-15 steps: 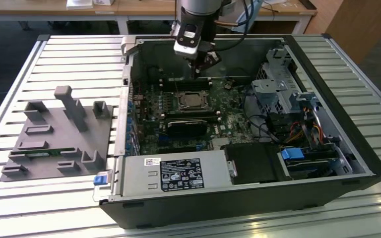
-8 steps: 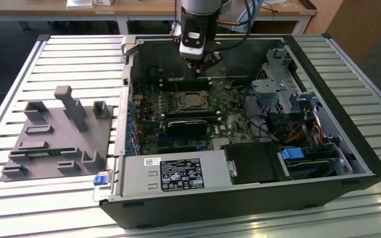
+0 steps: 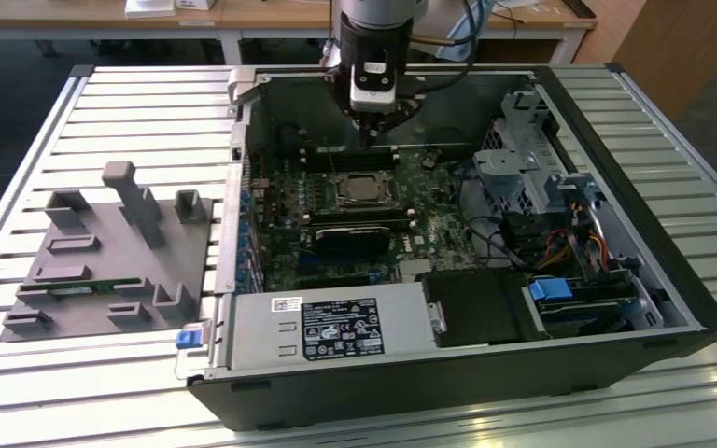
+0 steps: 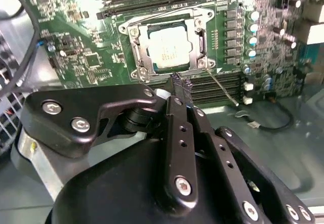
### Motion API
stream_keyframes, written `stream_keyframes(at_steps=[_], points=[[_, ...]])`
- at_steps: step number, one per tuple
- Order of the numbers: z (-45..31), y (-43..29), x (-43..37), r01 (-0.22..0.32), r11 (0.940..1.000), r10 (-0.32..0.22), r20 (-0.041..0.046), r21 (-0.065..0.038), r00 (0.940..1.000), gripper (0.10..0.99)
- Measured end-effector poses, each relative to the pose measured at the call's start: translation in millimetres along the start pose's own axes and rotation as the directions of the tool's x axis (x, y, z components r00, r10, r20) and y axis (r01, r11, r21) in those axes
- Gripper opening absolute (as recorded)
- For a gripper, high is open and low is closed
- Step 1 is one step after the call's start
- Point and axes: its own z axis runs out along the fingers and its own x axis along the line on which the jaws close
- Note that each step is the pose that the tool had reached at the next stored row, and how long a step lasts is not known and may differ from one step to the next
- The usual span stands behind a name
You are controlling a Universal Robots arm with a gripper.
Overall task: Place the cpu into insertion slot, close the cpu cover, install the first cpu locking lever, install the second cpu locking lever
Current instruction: 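Install the first cpu locking lever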
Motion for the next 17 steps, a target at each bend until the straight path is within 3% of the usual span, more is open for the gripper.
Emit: stream_keyframes(at_steps=[4, 8, 13, 17], points=[[0.0, 0.0, 0.0, 0.069, 0.9976, -0.069, -0.0025, 0.0, 0.9976, 0.106], [0.0, 0.0, 0.0, 0.132, 0.9912, -0.132, -0.0048, 0.001, 0.9912, 0.106], [0.0, 0.0, 0.0, 0.205, 0.9788, -0.205, -0.0076, 0.001, 0.9787, 0.106], [0.0, 0.0, 0.0, 0.262, 0.965, -0.262, -0.0097, 0.001, 0.965, 0.106]])
